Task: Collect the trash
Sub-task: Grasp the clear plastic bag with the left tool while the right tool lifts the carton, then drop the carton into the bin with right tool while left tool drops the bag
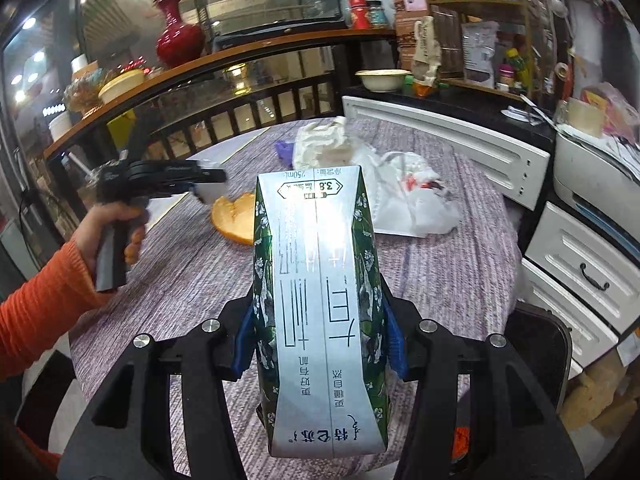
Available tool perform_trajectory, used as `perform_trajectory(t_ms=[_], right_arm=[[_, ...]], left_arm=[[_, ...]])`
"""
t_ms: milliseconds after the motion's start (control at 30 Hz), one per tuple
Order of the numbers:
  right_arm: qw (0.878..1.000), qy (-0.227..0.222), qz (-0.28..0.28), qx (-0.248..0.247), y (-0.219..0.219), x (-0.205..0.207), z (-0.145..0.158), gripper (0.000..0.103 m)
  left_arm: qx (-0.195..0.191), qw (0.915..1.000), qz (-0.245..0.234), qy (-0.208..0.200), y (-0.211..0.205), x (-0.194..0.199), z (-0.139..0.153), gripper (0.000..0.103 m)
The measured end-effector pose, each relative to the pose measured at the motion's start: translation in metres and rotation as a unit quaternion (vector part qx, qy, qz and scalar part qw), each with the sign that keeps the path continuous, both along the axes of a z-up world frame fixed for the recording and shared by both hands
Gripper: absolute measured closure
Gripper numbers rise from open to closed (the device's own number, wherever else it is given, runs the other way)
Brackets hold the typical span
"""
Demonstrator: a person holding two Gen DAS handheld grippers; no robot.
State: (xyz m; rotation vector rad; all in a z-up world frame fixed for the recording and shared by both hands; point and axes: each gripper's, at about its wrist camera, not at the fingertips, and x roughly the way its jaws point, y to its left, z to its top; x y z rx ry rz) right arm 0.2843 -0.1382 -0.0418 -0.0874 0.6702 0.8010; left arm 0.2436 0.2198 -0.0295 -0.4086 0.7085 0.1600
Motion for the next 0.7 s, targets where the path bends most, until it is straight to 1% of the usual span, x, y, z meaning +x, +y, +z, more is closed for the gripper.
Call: perform_trajectory(t_ms=[100,167,300,433,567,633,700], right_arm=[[0.999,0.010,-0.037,0.018,-0.019,0.009,-0.005,0.051],[0.997,0.016,-0.065,0.032,-0.034,0.015,-0.009,0.051],[0.992,0.029,-0.111,0.048,-0.061,0.023,-0.017,0.051],[0.984,0.032,-0.167,0.057,-0.092,0.030,-0.024,0.051],[0.974,0.034,-0.221,0.040,-0.120,0.037,-0.037,0.051],[0.970,0.042,-0.239,0.024,-0.129,0.042,-0.047,0.051],[0.965,0.058,-0.255,0.006,-0.135,0.049,-0.063,0.051]], left_arm=[[0.028,0.9989,-0.011,-0.035,-0.014,-0.019,0.019,0.060],[0.035,0.9977,-0.021,-0.054,-0.024,-0.029,0.029,0.060],[0.025,0.9946,-0.056,-0.084,-0.053,-0.041,0.049,0.060],[0.011,0.9902,-0.098,-0.099,-0.084,-0.046,0.056,0.060],[0.000,0.9827,-0.153,-0.104,-0.127,-0.043,0.058,0.060],[-0.008,0.9776,-0.183,-0.103,-0.151,-0.038,0.057,0.060],[-0.008,0.9732,-0.205,-0.103,-0.173,-0.032,0.055,0.060]])
